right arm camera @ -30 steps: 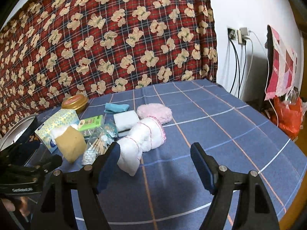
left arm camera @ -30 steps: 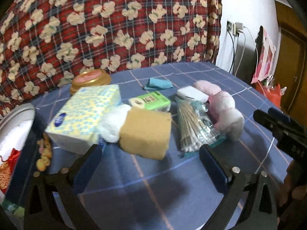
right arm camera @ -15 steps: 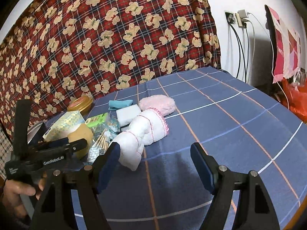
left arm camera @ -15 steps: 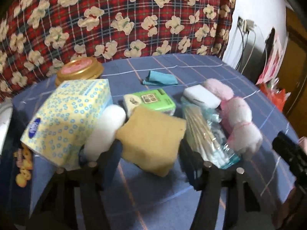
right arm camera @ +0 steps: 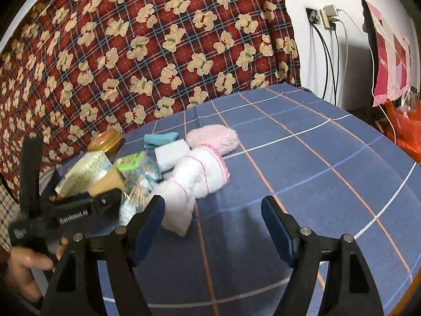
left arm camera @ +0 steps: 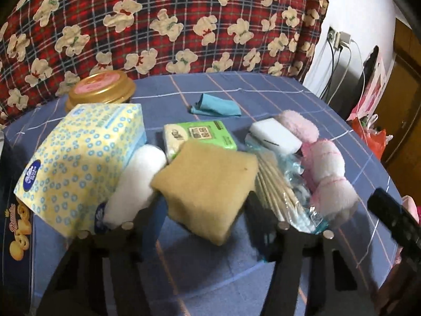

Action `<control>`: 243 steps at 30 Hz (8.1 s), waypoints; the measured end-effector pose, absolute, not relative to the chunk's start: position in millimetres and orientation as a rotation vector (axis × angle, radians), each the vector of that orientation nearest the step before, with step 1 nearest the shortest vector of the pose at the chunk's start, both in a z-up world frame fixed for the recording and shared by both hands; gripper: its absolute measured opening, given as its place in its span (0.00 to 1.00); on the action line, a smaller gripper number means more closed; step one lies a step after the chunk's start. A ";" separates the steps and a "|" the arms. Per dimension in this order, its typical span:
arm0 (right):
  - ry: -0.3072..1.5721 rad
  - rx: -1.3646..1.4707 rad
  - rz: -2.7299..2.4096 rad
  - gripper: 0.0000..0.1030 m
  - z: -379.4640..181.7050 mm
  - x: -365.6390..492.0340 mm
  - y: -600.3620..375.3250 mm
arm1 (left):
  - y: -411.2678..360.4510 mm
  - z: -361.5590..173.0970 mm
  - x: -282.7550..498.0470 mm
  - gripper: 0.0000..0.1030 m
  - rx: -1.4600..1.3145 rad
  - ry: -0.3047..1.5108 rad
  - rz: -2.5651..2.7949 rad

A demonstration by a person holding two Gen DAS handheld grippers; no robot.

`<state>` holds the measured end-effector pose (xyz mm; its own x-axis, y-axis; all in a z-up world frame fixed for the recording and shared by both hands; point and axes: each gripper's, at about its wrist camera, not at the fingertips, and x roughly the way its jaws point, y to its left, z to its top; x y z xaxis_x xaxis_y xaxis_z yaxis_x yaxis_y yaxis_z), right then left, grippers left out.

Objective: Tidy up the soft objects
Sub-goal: 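Grasp the yellow sponge with the left tool while the right tool grasps the white-and-pink towel roll, then carry the yellow sponge and towel roll over the tin and release both, then move both tools back toward the cotton swab bag and pink puff, then grasp the cotton swab bag with the right tool while the left tool grasps the pink puff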

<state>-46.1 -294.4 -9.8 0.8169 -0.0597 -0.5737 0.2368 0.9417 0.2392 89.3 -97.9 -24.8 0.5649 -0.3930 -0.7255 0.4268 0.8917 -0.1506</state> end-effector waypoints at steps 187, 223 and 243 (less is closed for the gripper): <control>0.544 0.119 -0.225 0.71 40.2 0.1 -195.3 | 32.2 38.7 26.1 1.00 0.065 0.519 -0.225; 0.815 0.102 -0.032 0.71 -25.2 70.2 -206.4 | -16.2 3.9 29.1 0.98 0.161 0.625 -0.280; 0.622 0.181 -0.098 0.35 7.3 -7.3 -297.8 | -107.0 27.0 51.7 0.94 0.195 0.606 -0.550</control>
<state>-7.3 -297.8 7.3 0.8086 -0.0372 -0.5871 0.1455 0.9796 0.1384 51.7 -107.0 27.0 0.6844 -0.4316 -0.5876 0.5431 0.8395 0.0159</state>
